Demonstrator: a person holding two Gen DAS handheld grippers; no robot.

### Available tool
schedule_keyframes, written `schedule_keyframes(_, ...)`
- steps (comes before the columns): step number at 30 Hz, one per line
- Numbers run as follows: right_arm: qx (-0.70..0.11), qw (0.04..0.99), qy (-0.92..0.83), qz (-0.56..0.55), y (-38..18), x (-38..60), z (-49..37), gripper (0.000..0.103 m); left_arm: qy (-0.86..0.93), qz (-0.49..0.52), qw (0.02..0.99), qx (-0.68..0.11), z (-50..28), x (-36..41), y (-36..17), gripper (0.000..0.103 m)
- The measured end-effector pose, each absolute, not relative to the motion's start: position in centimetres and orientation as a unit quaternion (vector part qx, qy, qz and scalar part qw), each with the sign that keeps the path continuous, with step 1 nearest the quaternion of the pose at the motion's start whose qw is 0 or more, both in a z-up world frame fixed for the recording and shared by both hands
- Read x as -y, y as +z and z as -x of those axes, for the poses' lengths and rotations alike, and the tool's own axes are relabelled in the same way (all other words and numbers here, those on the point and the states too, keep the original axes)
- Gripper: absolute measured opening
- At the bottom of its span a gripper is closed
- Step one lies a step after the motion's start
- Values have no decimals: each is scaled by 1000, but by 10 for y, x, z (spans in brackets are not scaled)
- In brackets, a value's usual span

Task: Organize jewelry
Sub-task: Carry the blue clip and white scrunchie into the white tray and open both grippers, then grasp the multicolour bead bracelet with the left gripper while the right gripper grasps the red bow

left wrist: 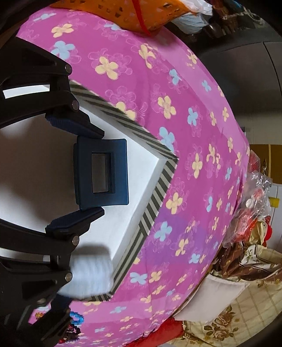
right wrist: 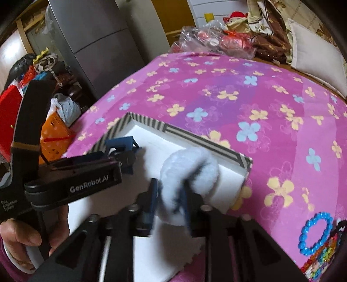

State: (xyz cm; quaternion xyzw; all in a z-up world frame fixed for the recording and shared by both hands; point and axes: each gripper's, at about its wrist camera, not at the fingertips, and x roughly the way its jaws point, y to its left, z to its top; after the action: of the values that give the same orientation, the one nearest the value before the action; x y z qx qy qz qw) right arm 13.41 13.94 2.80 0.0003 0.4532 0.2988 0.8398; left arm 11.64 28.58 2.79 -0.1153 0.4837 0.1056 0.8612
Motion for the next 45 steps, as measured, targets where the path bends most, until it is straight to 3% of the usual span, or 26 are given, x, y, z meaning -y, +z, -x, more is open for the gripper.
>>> schedule_keyframes(2,-450,843,294,-2,30,-134,-130,55,101,130,865,-474,-114,-288,27,50)
schedule_keyframes(10,-436,846,304,-38,51,-98,-104,59,83,158,866,-468,-102,-294,37,51)
schedule_keyframes(15,-418,856,302,-45,65,-76,-76,68,94,151,876,-448,-84,-293,57,51)
schedule_keyframes(26,-411,864,288,-43,80,-33,-21,72,83,130,891,-427,-40,-267,90,51)
schedule_keyframes(45,-413,894,160,-68,77,115,59,77,12,68,902,-427,48,-142,104,51)
